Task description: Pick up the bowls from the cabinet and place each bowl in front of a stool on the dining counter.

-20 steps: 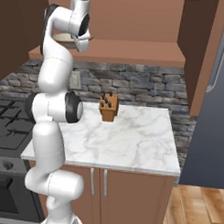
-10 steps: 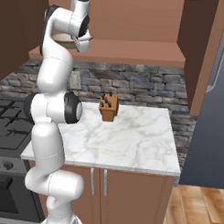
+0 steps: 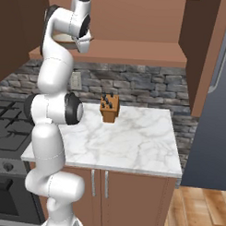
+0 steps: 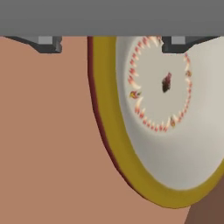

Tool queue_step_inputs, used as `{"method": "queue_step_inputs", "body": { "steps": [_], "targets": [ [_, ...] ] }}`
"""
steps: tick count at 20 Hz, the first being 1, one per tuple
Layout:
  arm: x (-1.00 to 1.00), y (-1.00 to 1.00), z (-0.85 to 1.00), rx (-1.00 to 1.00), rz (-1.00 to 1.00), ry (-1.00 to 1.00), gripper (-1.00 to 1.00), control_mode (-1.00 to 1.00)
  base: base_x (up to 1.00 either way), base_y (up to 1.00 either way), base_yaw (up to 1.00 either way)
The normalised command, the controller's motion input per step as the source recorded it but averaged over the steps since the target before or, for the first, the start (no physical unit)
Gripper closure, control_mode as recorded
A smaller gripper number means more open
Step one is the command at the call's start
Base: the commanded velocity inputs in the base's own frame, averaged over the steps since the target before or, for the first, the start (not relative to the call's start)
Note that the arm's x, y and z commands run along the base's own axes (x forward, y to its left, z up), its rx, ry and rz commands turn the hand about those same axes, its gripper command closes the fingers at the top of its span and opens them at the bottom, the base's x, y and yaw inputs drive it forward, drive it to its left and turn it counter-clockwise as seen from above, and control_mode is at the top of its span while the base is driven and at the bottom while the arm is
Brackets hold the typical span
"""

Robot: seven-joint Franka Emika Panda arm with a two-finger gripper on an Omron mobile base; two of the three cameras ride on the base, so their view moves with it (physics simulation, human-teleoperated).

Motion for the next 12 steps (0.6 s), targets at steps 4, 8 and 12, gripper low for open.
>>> {"method": "queue_step_inputs", "body": {
  "steps": [4,8,12],
  "targets": [
    [0.00,0.00,0.00,0.00,0.00,0.00,1.00,-1.00,0.00,0.00,0.00],
    [0.00,0.00,0.00,0.00,0.00,0.00,1.00,-1.00,0.00,0.00,0.00],
    [0.00,0.00,0.00,0.00,0.00,0.00,1.00,-1.00,0.00,0.00,0.00]
  ]
}}
